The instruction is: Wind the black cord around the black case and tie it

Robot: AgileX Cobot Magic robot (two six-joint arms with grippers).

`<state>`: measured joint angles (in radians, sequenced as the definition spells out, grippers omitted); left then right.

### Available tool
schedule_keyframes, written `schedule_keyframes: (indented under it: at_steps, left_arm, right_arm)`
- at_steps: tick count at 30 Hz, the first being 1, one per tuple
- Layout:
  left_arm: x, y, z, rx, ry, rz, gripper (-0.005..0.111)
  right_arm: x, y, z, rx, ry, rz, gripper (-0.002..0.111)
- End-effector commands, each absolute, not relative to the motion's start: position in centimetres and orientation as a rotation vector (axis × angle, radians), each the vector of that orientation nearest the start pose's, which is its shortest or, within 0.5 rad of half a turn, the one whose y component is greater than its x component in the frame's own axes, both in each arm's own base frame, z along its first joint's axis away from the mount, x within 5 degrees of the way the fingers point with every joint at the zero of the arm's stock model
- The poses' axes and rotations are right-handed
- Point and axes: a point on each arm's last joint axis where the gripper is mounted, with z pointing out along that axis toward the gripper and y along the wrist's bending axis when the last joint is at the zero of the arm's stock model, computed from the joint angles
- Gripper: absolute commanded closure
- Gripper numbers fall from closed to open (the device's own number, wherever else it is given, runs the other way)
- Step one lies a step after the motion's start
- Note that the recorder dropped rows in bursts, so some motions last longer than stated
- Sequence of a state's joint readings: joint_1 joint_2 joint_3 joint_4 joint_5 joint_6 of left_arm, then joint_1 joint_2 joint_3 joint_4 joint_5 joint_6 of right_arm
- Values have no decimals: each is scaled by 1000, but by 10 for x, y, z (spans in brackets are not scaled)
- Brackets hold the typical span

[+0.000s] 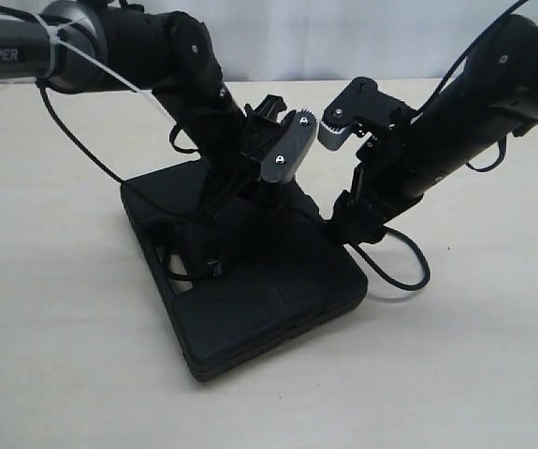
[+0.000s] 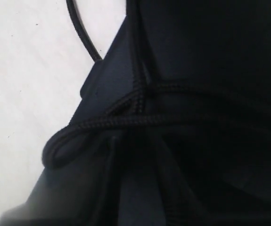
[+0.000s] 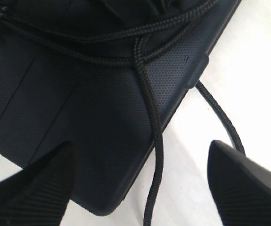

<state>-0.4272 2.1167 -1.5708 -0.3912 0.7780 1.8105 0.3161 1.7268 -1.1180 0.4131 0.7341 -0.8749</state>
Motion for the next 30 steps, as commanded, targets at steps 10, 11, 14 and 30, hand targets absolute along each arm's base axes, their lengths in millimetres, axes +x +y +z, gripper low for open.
schedule_keyframes:
  at_steps: [10,11,14,30]
  left_arm:
    - [407,-212,144,-3048,-1969,-34,78]
    - [408,-212,142,-3046,-1973,-40,78]
    - [408,-213,135,-3034,-1968,-24,79]
    - [397,-188,162,-2794,-1946,-154,107]
  right_arm:
    - [316,127,210,-1214,2453,305,36]
    - [315,127,210,-1215,2454,306,36]
    - [315,127,210,-1215,2454,306,36]
    - [315,127,212,-1213,2448,304,36]
